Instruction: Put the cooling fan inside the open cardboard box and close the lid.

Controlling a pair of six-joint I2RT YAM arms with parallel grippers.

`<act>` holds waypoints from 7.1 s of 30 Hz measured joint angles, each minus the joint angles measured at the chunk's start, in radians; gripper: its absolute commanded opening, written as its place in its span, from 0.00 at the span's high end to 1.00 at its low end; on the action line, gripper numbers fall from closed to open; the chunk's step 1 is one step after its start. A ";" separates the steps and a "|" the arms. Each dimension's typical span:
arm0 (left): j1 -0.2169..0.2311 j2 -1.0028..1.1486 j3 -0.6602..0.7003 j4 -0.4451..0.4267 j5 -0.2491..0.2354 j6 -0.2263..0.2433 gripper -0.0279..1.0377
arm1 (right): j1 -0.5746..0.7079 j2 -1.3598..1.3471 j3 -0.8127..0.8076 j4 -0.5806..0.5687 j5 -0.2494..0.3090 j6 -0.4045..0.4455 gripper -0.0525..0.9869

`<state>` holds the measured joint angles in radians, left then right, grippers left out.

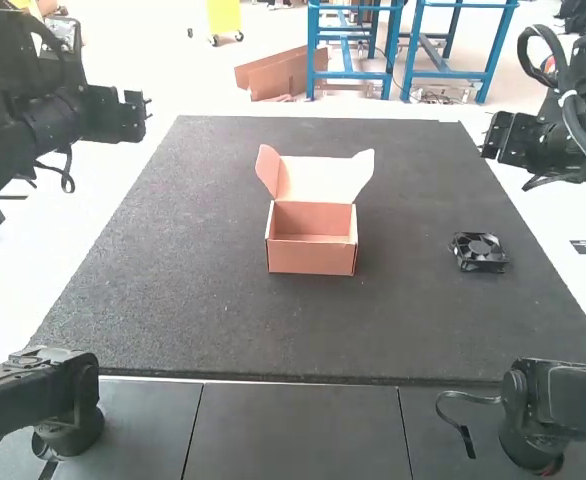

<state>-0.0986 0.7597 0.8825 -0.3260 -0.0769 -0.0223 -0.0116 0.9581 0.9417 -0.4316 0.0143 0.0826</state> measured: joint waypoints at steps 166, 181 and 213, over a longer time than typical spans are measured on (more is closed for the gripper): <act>-0.075 0.077 0.017 -0.269 -0.092 -0.039 0.07 | 0.556 0.885 0.619 -0.363 -0.246 0.531 0.96; -0.076 0.077 0.017 -0.276 -0.092 -0.038 0.07 | 0.566 1.042 0.680 -0.363 -0.151 0.523 0.96; -0.076 0.370 0.018 0.030 -0.092 -0.038 0.07 | 0.383 0.962 0.912 -0.355 -0.117 0.145 0.09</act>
<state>-0.1741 1.1297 0.9009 -0.2958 -0.1684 -0.0605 0.3714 1.9202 1.8538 -0.7864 -0.1032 0.2279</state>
